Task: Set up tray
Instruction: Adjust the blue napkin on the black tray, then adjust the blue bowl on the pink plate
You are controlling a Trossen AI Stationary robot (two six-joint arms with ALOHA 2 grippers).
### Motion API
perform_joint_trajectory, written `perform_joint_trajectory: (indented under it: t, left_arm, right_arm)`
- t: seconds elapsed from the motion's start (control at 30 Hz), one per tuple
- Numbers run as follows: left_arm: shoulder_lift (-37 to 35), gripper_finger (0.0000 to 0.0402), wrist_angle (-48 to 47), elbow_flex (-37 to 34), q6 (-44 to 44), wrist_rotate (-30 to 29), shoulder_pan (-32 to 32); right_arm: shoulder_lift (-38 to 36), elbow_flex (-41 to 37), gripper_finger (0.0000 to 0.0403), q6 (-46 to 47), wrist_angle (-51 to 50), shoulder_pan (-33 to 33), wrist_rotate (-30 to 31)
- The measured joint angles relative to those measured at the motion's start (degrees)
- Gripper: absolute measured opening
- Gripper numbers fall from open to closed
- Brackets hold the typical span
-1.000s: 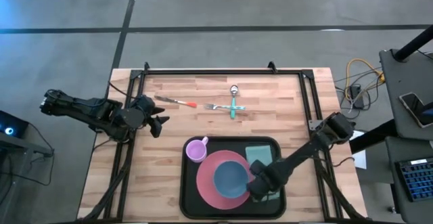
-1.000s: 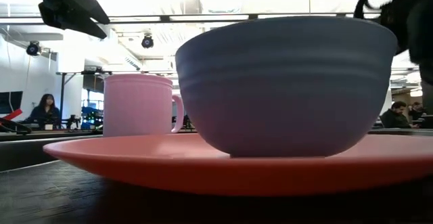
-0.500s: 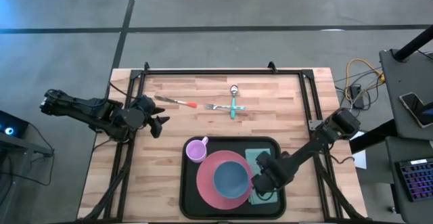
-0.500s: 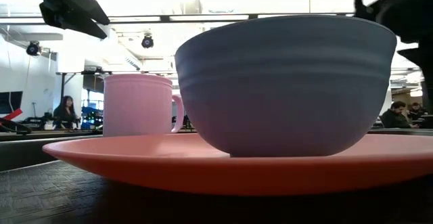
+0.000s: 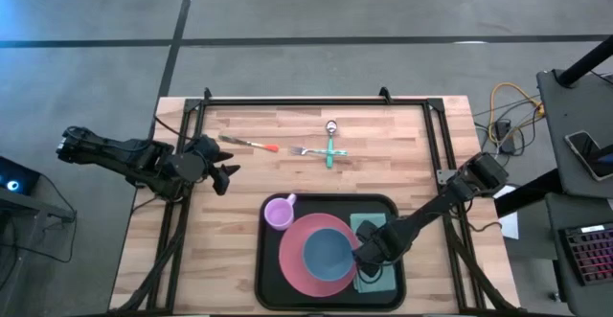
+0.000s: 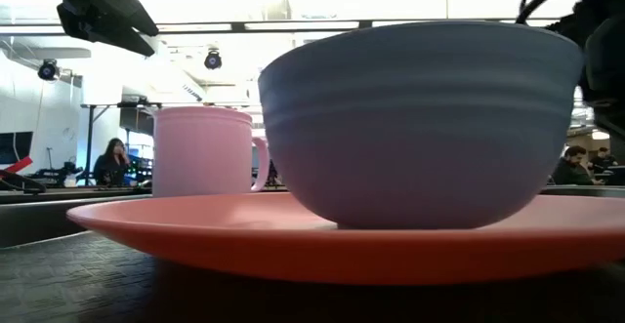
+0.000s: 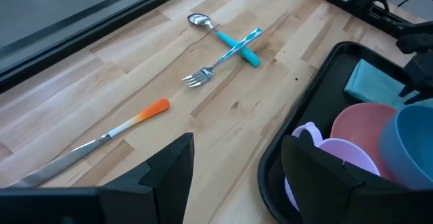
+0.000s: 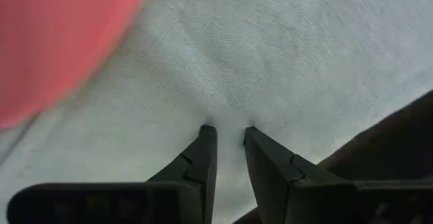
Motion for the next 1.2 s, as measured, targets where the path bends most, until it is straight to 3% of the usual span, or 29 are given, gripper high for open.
perform_joint_trajectory:
  t: [0.27,0.47,0.77,1.2]
  left_arm:
    - [0.02,0.0203,0.0,-0.02,-0.15,-0.02,0.0]
    - [0.02,0.0203,0.02,-0.07,-0.17,-0.02,0.01]
    - [0.01,0.0203,0.02,-0.07,-0.2,-0.02,0.0]
    - [0.04,0.0203,0.02,-0.07,-0.26,-0.02,-0.02]
  right_arm:
    - [-1.79,-0.87,0.0069,5.95,-6.89,1.08,-0.57]
    - [-3.09,3.25,0.0074,3.96,-7.2,1.47,8.38]
    - [-5.45,8.17,0.0093,-6.01,-7.97,0.56,19.85]
    - [-3.78,8.69,0.0094,-28.77,2.82,-3.52,16.13]
